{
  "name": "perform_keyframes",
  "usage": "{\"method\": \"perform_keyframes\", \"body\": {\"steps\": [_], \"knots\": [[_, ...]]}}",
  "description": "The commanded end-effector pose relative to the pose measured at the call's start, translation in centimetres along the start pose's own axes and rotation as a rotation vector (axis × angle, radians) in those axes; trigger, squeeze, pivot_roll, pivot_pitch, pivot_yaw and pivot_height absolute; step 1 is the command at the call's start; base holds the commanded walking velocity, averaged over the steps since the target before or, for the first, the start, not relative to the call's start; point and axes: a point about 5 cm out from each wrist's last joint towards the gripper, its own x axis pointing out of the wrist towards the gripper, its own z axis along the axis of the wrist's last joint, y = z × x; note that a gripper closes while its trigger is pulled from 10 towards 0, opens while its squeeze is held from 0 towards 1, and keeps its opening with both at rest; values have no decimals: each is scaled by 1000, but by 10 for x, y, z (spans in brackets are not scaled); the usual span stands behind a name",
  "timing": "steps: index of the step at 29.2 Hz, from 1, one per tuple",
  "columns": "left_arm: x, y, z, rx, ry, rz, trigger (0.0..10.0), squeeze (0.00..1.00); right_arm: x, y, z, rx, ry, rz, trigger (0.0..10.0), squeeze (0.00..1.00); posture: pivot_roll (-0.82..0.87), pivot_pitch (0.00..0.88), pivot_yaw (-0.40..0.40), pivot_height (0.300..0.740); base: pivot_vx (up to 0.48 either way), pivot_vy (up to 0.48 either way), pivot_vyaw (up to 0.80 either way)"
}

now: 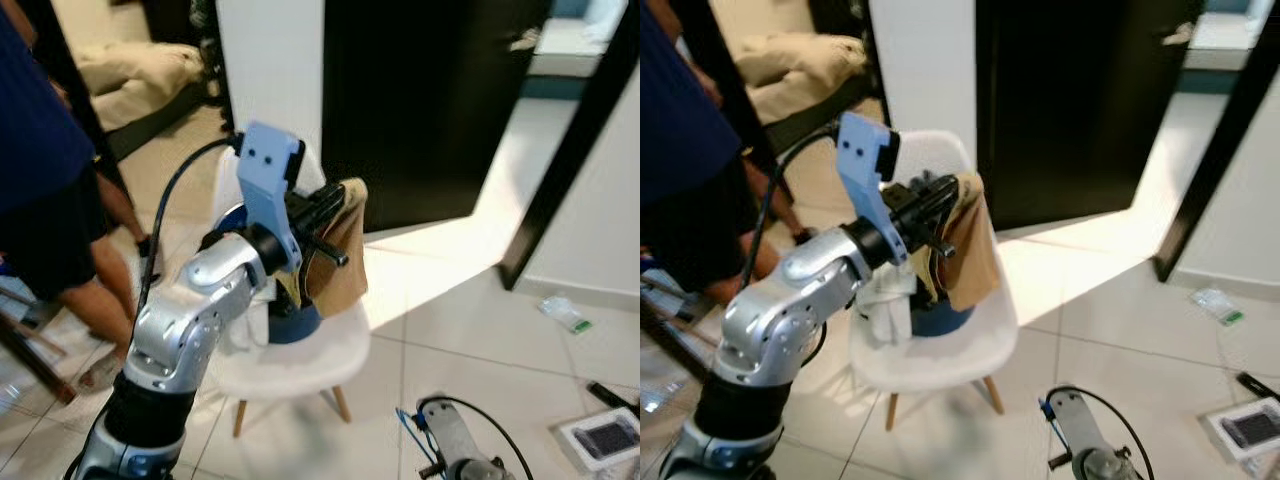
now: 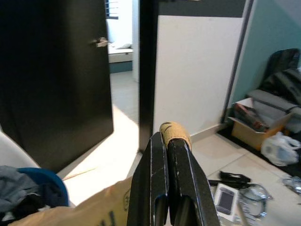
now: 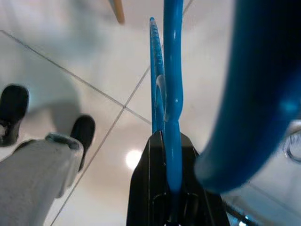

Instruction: Hang hanger

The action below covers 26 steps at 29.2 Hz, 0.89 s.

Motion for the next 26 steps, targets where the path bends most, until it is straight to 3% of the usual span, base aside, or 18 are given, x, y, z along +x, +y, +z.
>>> {"method": "perform_keyframes", "body": {"steps": [1,11,16,17,19,22,26], "knots": [[-2,-2,-2,-15,8,-7,10000,0,1,4,1,3,-7,12,10000,0,-7,0,-4,740,-322,0,0],[-2,3,-8,-9,24,14,10000,0,1,5,3,11,-18,10,10000,0,-6,0,-3,740,-337,0,0],[-4,21,-21,32,99,119,10000,0,1,5,2,65,-25,-4,10000,0,-9,0,-2,740,0,0,-800],[-7,33,-28,43,139,187,10000,0,0,5,2,91,-29,-13,10000,0,-7,0,-3,740,0,0,-800],[-9,41,-32,48,163,230,10000,0,0,4,1,106,-32,-19,10000,0,-6,0,-3,740,0,0,-800],[-13,51,-37,48,201,292,10000,0,0,4,1,145,-50,-25,10000,0,-3,0,-2,740,0,0,-800],[-14,53,-39,33,213,313,10000,0,0,4,2,167,-72,-19,10000,0,-4,0,0,740,0,0,-800]]}}
